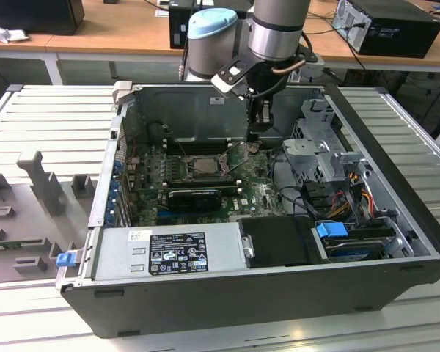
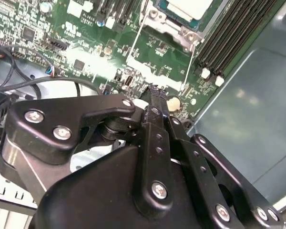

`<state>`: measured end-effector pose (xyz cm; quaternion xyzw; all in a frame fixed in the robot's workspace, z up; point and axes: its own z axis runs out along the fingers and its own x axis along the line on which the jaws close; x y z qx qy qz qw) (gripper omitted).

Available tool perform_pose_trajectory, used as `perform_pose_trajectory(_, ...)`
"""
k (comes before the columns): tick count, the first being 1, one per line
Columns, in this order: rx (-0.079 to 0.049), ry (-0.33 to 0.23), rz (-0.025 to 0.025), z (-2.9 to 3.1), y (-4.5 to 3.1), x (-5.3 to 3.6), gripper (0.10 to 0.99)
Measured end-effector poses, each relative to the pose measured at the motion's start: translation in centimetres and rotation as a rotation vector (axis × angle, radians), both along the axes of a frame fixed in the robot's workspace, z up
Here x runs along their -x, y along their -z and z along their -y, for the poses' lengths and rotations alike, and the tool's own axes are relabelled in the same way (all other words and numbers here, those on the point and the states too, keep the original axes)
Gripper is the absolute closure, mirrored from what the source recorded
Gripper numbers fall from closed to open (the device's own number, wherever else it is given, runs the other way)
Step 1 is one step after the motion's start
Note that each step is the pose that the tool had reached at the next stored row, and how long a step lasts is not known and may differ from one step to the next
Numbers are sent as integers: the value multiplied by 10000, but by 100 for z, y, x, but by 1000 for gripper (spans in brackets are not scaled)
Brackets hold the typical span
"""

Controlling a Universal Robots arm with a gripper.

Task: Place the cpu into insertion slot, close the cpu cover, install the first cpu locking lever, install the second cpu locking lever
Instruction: 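Close the cpu cover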

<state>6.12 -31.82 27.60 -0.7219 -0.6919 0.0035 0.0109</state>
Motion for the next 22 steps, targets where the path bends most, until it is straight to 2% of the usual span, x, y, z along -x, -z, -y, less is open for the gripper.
perform_pose_trajectory(1, 1, -161, 0, 0, 35, -60, 980)
perform_pose_trajectory(2, 1, -726, 0, 1, 116, -82, 980)
perform_pose_trajectory(3, 1, -888, 0, 0, 155, -86, 980)
perform_pose_trajectory(5, 1, -954, 0, 1, 190, -100, 980)
perform_pose_trajectory(6, 2, -987, -1, 1, 231, -123, 980)
perform_pose_trajectory(9, 1, -1009, 0, 0, 294, -109, 980)
perform_pose_trajectory(16, 1, -1009, 0, 1, 297, 90, 980)
perform_pose_trajectory(22, 1, -1010, 0, 1, 298, 142, 980)
